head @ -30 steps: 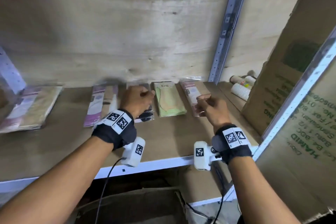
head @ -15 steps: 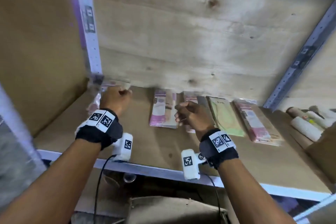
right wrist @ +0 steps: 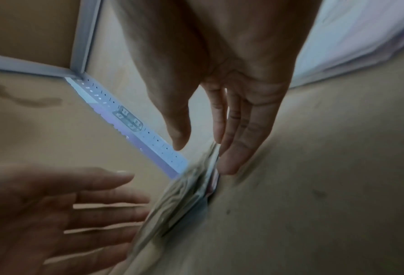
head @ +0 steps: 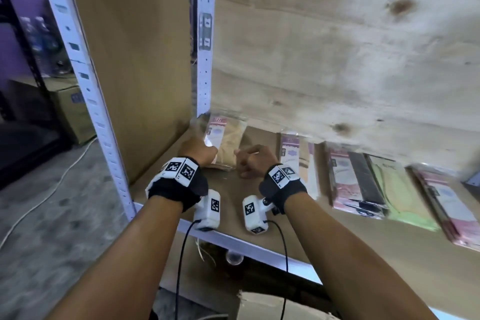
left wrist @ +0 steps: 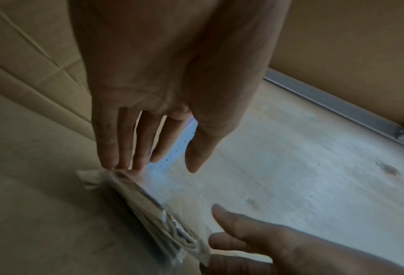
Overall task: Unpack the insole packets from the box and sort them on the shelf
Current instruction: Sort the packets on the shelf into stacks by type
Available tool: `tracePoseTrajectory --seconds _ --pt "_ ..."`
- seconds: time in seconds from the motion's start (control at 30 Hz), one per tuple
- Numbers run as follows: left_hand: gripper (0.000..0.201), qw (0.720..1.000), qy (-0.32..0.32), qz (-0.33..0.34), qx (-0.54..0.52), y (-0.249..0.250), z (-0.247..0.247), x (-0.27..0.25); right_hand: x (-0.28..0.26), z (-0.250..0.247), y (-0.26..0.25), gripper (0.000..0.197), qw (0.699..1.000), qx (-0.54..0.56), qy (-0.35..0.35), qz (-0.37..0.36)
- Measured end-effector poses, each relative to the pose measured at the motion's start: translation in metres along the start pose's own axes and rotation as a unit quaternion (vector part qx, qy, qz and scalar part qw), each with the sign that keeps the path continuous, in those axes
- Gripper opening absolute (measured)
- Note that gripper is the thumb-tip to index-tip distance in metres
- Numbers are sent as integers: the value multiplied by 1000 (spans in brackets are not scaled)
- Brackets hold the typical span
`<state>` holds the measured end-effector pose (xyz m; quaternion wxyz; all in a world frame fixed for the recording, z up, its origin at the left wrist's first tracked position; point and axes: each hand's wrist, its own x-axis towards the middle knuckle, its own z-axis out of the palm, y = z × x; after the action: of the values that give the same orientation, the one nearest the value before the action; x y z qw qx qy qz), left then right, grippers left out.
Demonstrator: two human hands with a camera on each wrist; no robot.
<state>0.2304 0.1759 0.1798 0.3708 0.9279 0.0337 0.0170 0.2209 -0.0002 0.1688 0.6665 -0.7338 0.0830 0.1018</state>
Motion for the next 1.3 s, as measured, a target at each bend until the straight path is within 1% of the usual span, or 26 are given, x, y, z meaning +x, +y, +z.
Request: tracePoseTrajectory --seconds 0.03,0.07,0.13,0.2,0.3,0.4,0.47,0.53,0.6,0.63,0.7,0.77,0.8,0.83,0.87,0.9,0.97,1.03,1.1,1.13,1.17,1.2,1.27,1.3 --pt "52 1000 -4 -23 15 1 1 -1 1 4 2 32 999 -34 -1 -12" --pt "49 999 -10 -36 23 3 2 -2 2 6 4 32 997 -71 3 -17" --pt "40 998 -26 -39 35 6 2 -3 4 5 7 30 989 -144 19 -27" --pt "31 998 -37 -37 32 7 2 -3 5 -1 8 26 985 -169 23 -34" --pt "21 996 -47 -70 -12 1 4 -1 -6 -15 8 15 990 -140 11 -29" --pt "27 987 -61 -116 -96 -4 7 2 -25 -30 9 20 997 -77 -21 -9" --pt "31 980 -57 -122 -144 -3 10 4 -41 -42 8 15 997 -66 -31 -9" --pt "34 975 -42 -116 -187 1 14 5 -59 -56 5 11 999 -42 -20 -16" --pt "40 963 -36 -119 -239 12 20 3 -79 -73 2 14 999 -20 -21 -34" --pt "40 957 -29 -117 -265 20 22 1 -90 -83 0 15 998 -22 -31 -47" --pt "40 948 -1 -98 -301 34 22 -1 -111 -103 -3 14 995 -43 -49 -74" --pt "50 952 42 -72 -296 47 21 -5 -131 -125 -4 14 993 -50 -47 -93" --pt "51 954 62 -57 -288 54 21 -8 -140 -137 -4 15 993 -43 -39 -99" --pt "45 955 74 -41 -283 60 23 -12 -149 -149 -3 17 993 -33 -31 -106" --pt "37 956 67 -21 -285 67 26 -15 -157 -161 -2 17 993 -25 -22 -113" --pt "34 955 45 3 -295 74 30 -19 -165 -173 0 16 993 -21 -13 -118" --pt "32 942 -30 51 -331 90 40 -28 -177 -197 3 15 993 -24 13 -118" --pt "22 937 -87 94 -324 105 50 -36 -187 -220 8 16 993 -19 51 -106" --pt "11 938 -112 124 -305 116 62 -41 -196 -240 13 17 992 -10 81 -92" --pt "9 936 -115 136 -303 122 68 -44 -200 -249 16 15 992 -9 89 -85" --pt "13 938 -111 144 -295 128 74 -46 -203 -257 19 13 993 -12 90 -80" --pt "22 942 -104 152 -281 133 80 -47 -207 -264 22 12 993 -19 86 -77" --pt "42 946 -98 168 -259 144 88 -52 -213 -274 28 20 993 -43 78 -78" --pt "45 942 -100 177 -266 148 93 -53 -215 -278 31 20 992 -54 77 -83"
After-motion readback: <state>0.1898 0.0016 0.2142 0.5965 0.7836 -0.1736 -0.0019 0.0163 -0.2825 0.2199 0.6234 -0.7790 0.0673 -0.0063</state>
